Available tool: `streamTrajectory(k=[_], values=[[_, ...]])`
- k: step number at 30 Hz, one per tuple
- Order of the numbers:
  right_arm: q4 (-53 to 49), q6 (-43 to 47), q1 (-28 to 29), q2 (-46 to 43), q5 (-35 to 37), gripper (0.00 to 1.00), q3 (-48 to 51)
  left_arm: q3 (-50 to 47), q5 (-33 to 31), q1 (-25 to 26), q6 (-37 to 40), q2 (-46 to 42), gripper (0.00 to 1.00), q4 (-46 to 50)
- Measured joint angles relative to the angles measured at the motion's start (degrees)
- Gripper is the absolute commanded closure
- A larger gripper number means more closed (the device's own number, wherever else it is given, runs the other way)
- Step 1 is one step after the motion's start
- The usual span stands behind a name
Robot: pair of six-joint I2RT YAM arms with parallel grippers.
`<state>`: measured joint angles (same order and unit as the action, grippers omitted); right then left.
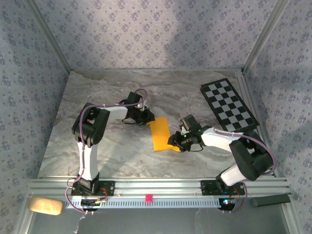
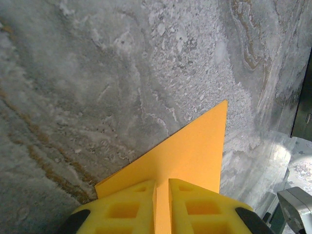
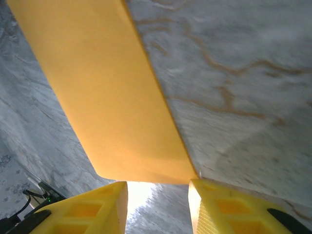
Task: Fold a paper plane with a square sheet of paper (pick it up from the middle)
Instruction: Fold the triangle a second time at the center of the table.
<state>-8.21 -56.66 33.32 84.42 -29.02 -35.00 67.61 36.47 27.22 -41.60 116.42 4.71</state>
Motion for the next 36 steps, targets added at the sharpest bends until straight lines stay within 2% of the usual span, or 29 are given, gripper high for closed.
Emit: streamTrajectory(k=[24,36], values=[[8.83,-5.77,0.33,0.98,-0.09,0.63,1.42,-0.61,0.81,-0.24,-0.46,0.02,0.85,-1.16],[9.81,-10.49,6.14,-0.79,1.40,0.61,2.67,-0.61,0.81,-0.24,-0.46,0.02,0.86,-1.16]])
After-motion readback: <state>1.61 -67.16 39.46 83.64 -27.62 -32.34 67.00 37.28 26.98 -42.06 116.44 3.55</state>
